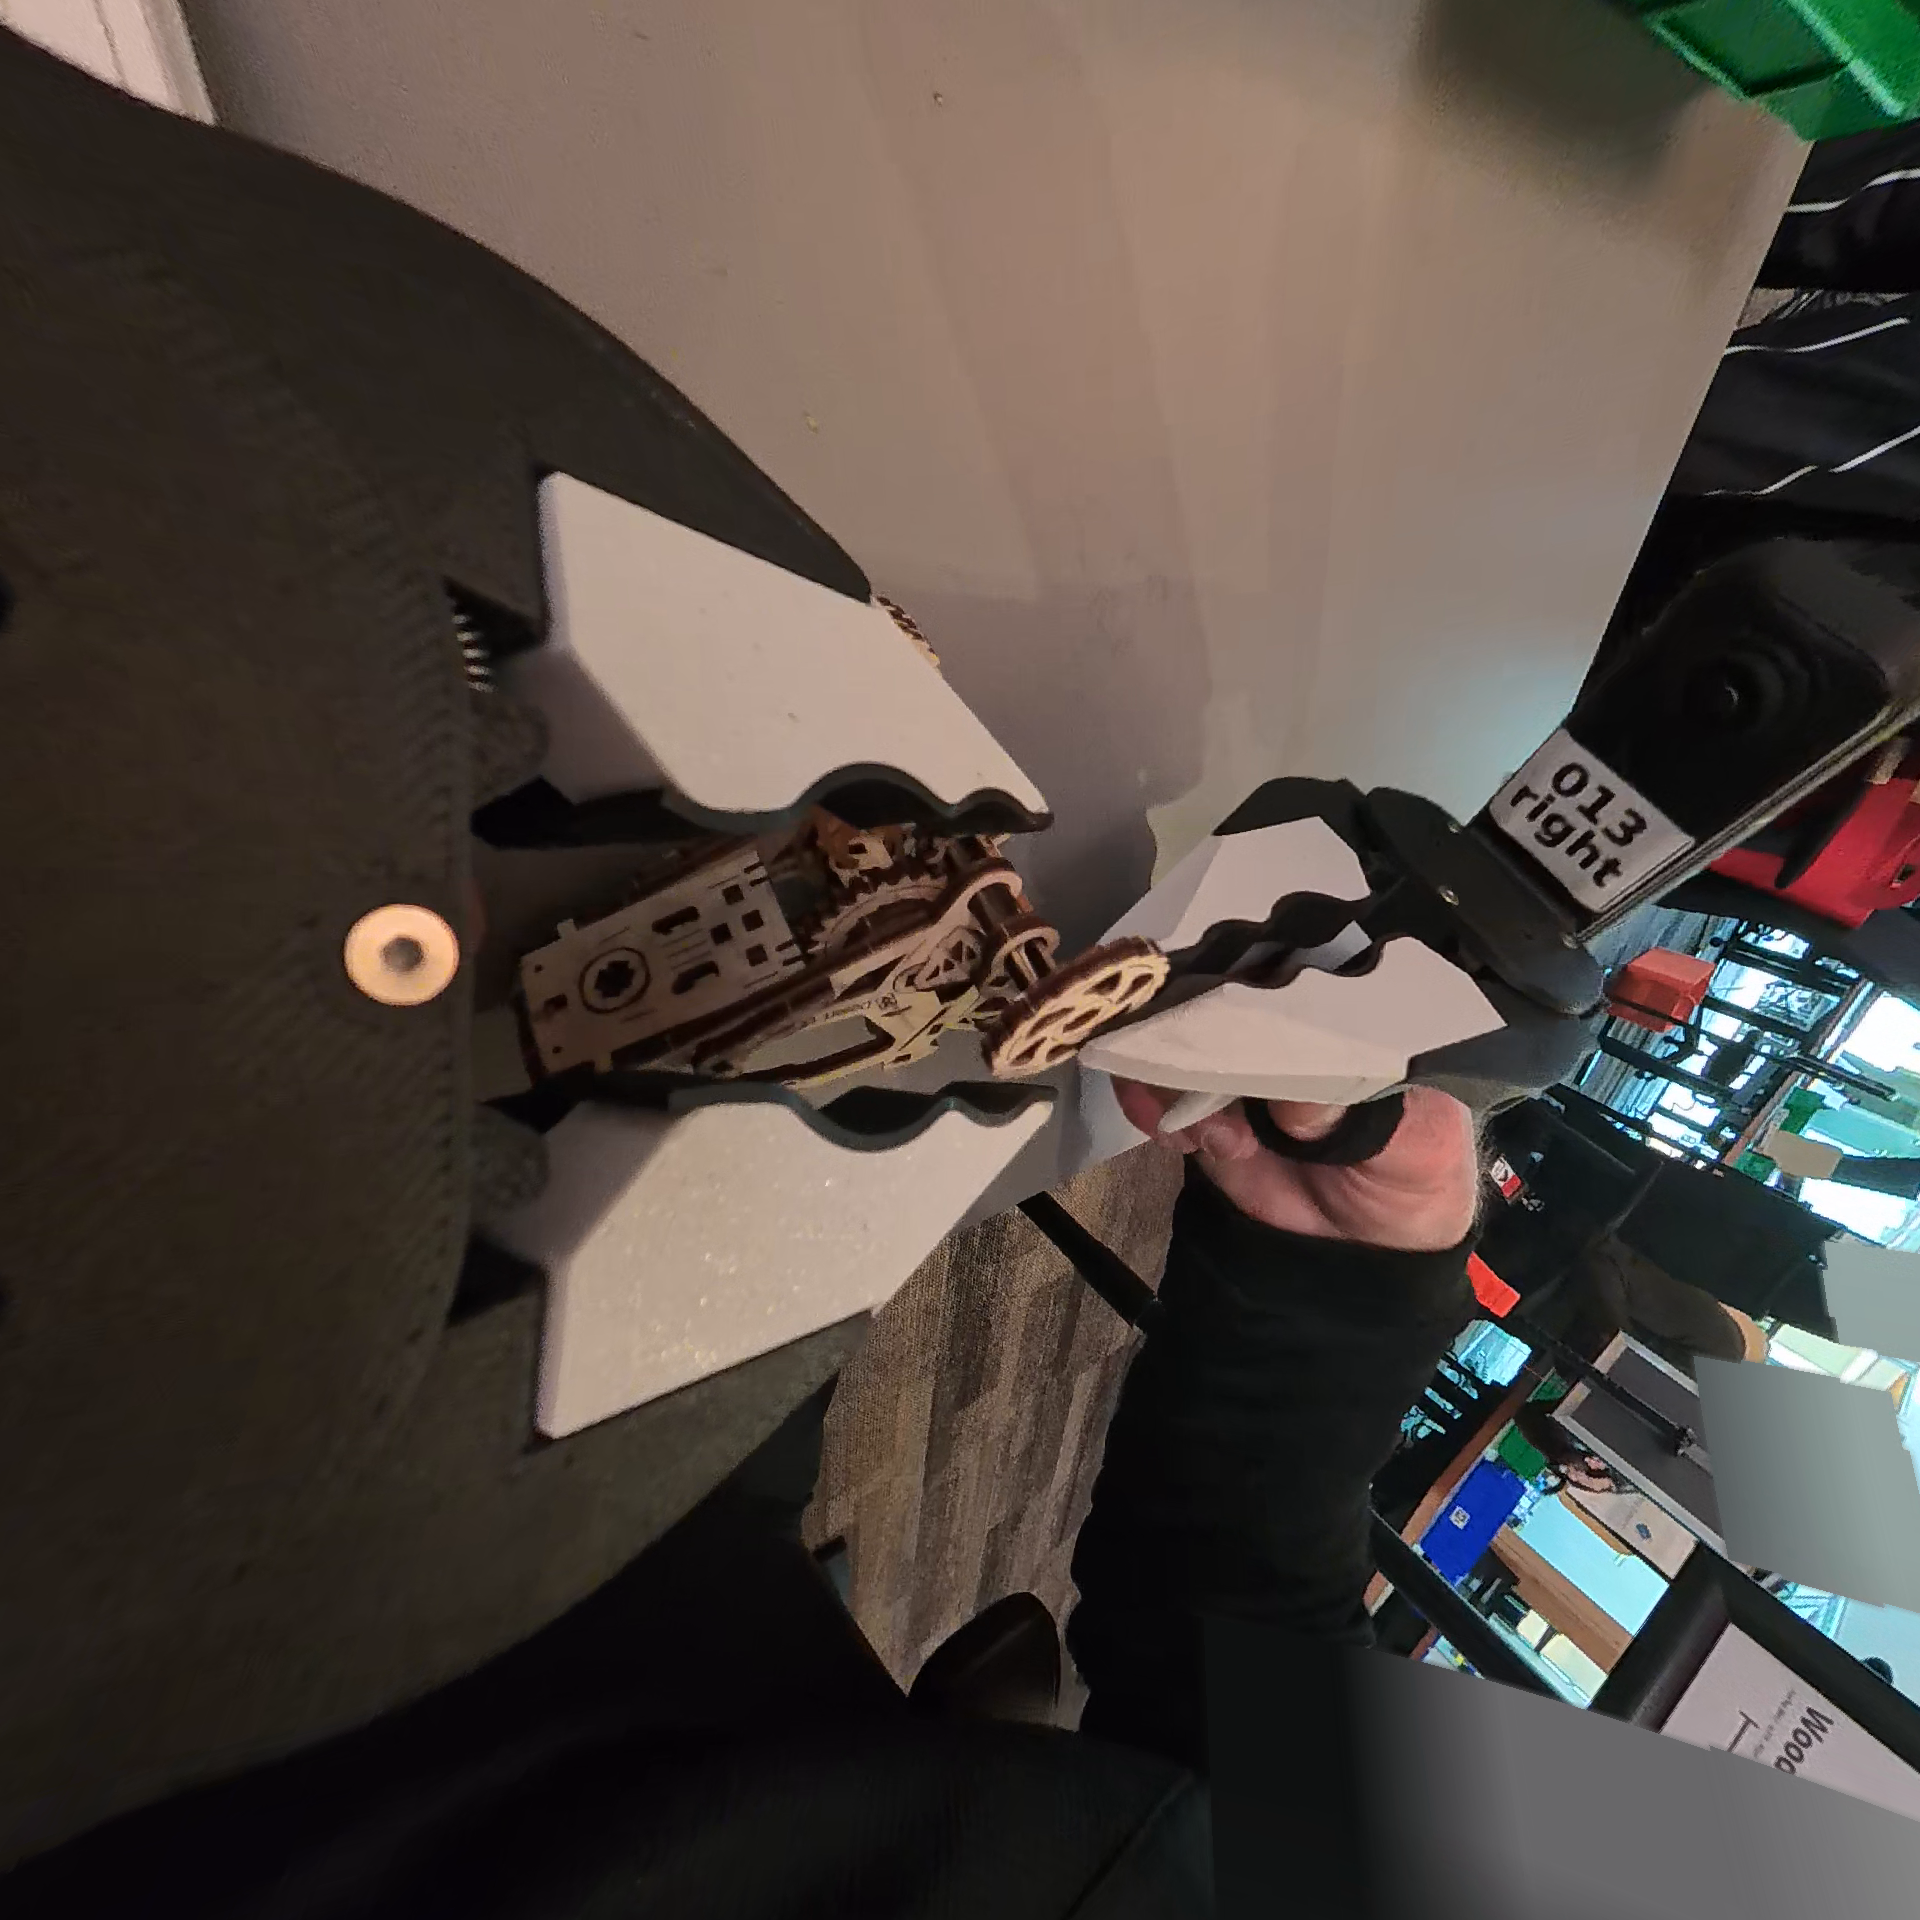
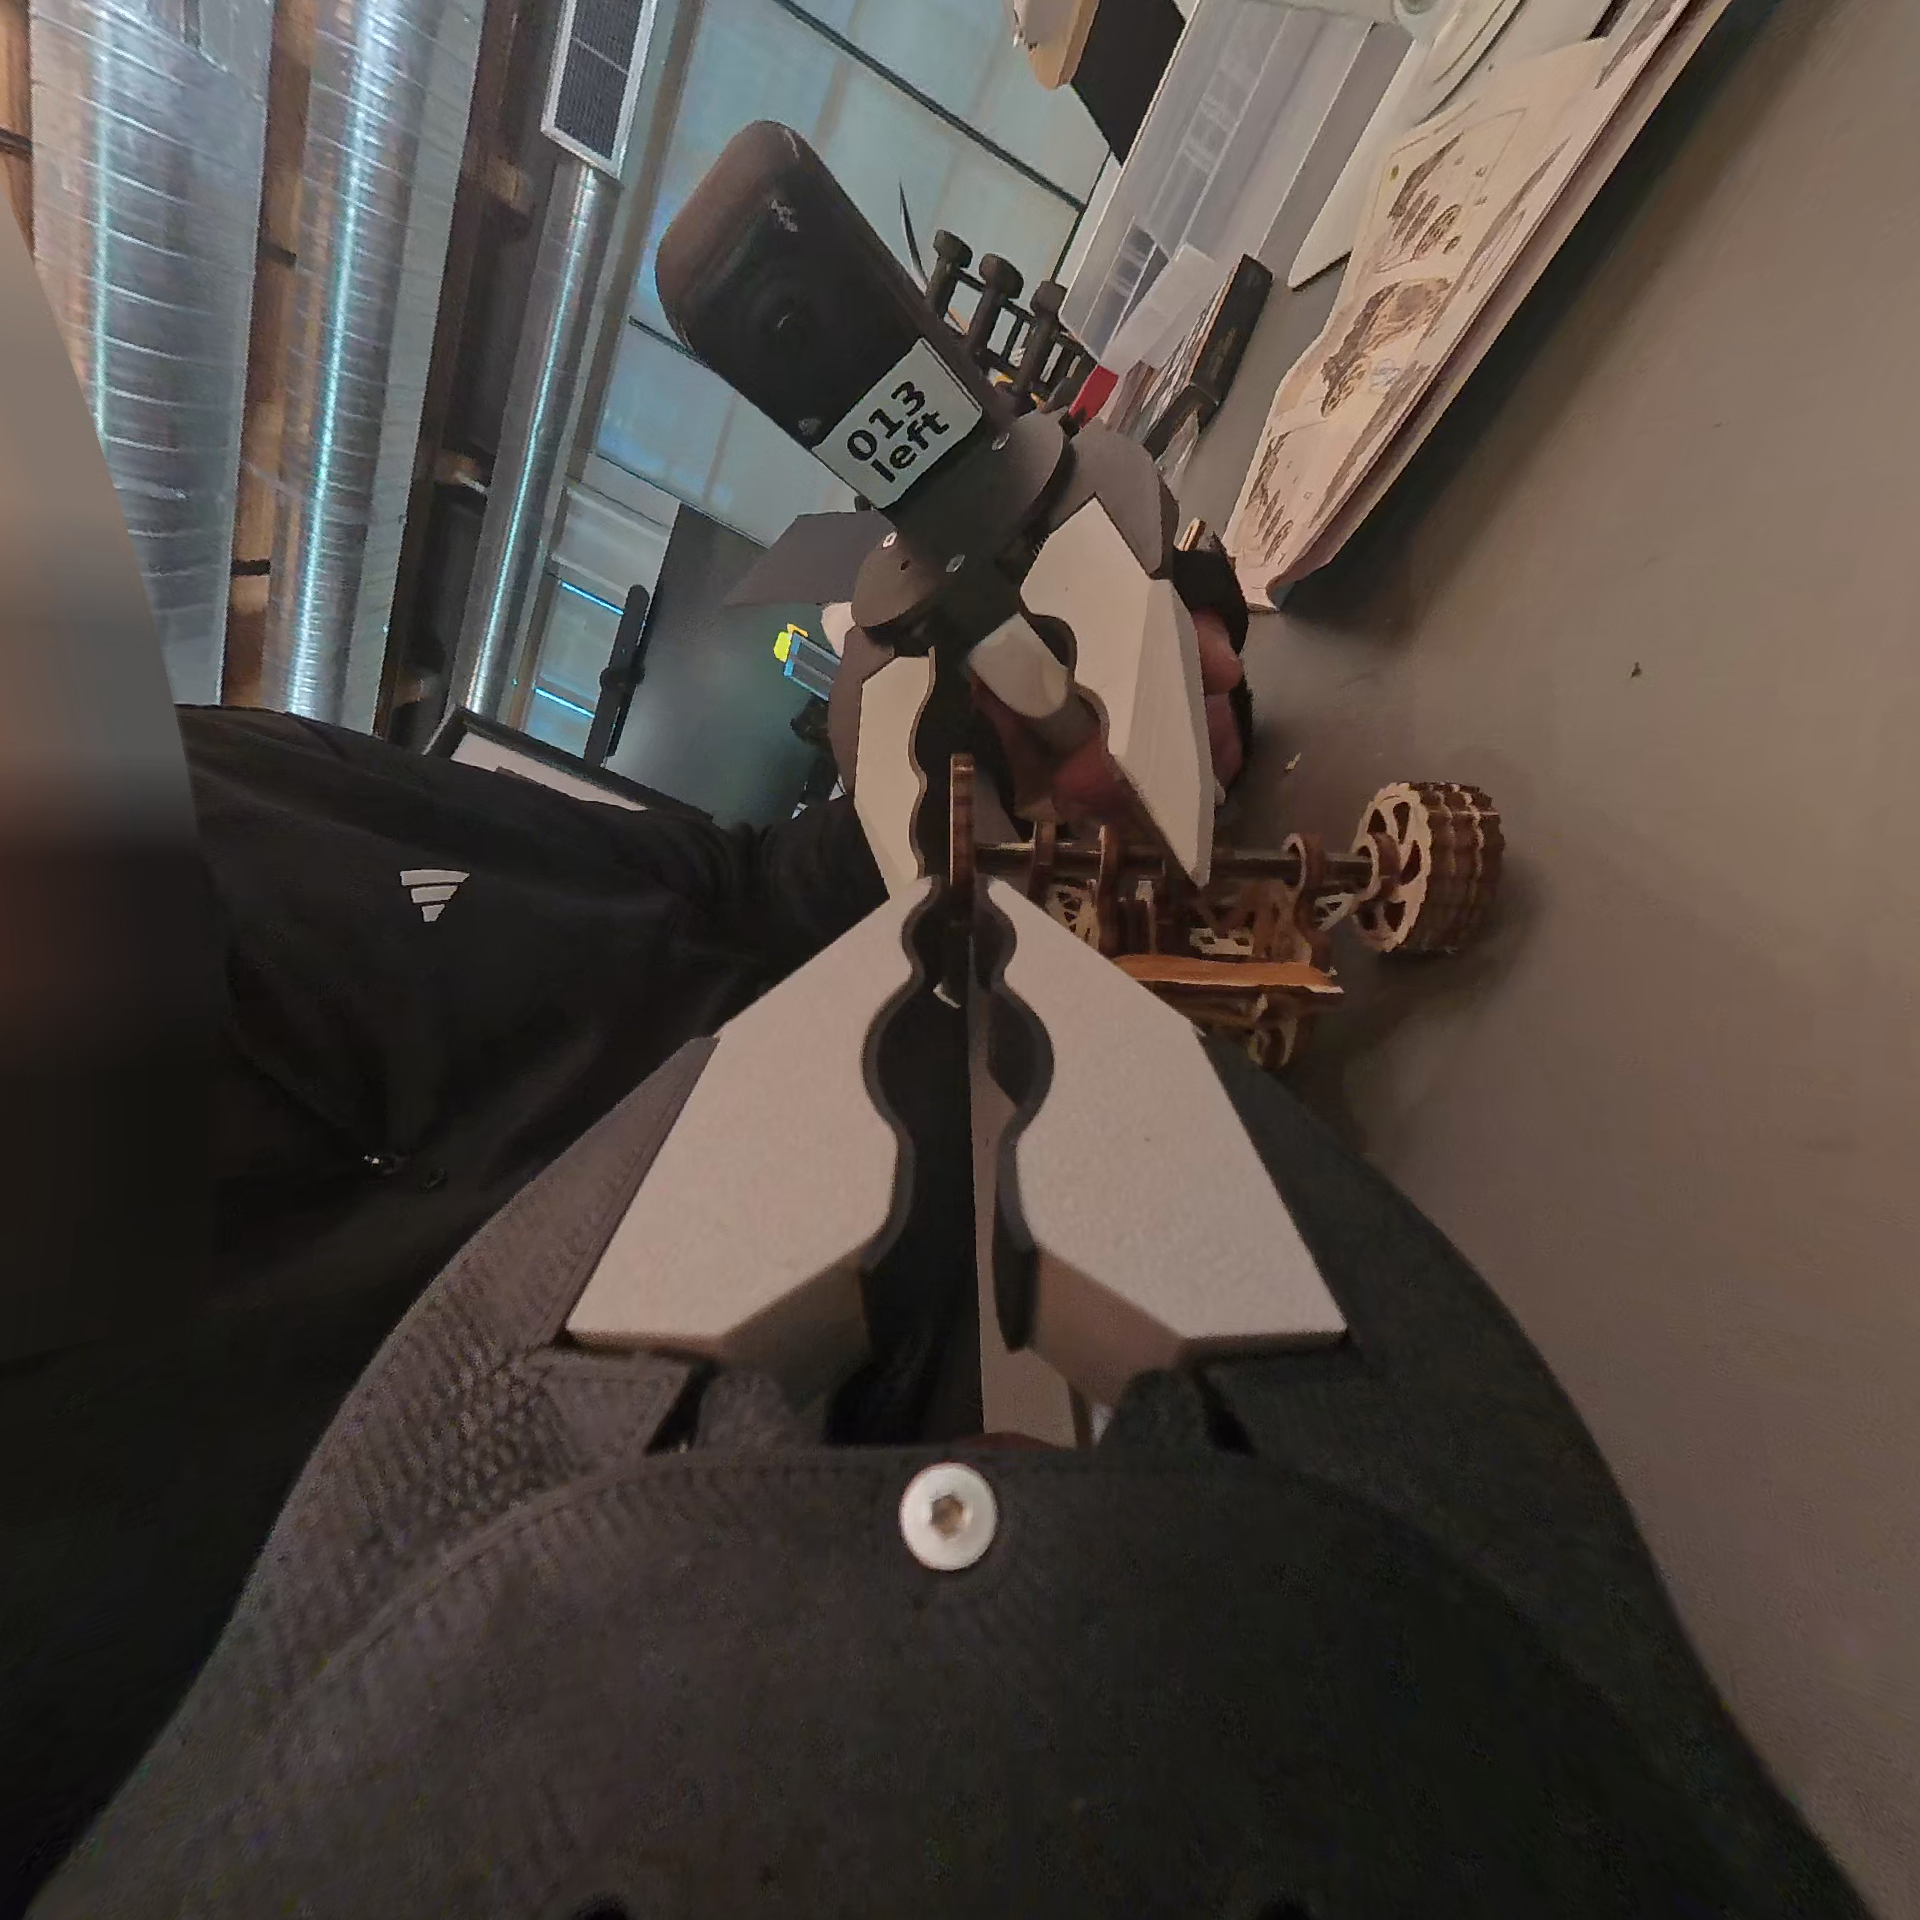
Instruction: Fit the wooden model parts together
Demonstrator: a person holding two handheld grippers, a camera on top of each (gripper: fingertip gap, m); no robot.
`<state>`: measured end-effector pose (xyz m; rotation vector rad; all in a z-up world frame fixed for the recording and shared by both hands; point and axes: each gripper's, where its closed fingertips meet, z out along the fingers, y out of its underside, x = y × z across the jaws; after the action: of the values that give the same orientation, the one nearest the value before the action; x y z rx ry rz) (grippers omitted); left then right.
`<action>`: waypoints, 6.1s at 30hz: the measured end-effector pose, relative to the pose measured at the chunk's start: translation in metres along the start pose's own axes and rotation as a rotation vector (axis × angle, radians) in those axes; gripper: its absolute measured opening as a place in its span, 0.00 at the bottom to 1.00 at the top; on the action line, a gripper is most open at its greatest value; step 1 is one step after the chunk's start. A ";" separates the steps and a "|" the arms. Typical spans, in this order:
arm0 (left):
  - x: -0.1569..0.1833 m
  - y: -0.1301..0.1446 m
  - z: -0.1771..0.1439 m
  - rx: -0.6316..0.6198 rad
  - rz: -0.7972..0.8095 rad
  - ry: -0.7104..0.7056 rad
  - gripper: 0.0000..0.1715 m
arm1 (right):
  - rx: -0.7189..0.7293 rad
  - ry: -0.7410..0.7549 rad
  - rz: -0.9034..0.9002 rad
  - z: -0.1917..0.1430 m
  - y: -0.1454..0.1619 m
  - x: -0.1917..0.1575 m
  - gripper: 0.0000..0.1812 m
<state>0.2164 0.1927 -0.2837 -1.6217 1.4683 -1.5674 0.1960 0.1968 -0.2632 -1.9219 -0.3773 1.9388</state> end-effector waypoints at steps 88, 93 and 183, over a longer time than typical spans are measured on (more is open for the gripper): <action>-0.004 -0.003 0.010 0.017 -0.011 -0.037 0.16 | 0.280 0.189 -0.026 -0.008 -0.016 -0.003 0.04; -0.003 -0.004 0.009 0.027 -0.011 -0.022 0.19 | 0.302 0.172 0.026 -0.009 -0.019 -0.001 0.01; -0.002 -0.005 -0.006 0.045 0.074 -0.052 0.09 | 0.256 -0.073 0.088 -0.011 -0.008 -0.001 0.01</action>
<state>0.2131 0.1983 -0.2784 -1.5528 1.4389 -1.4965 0.2079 0.2031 -0.2590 -1.7340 -0.0602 2.0072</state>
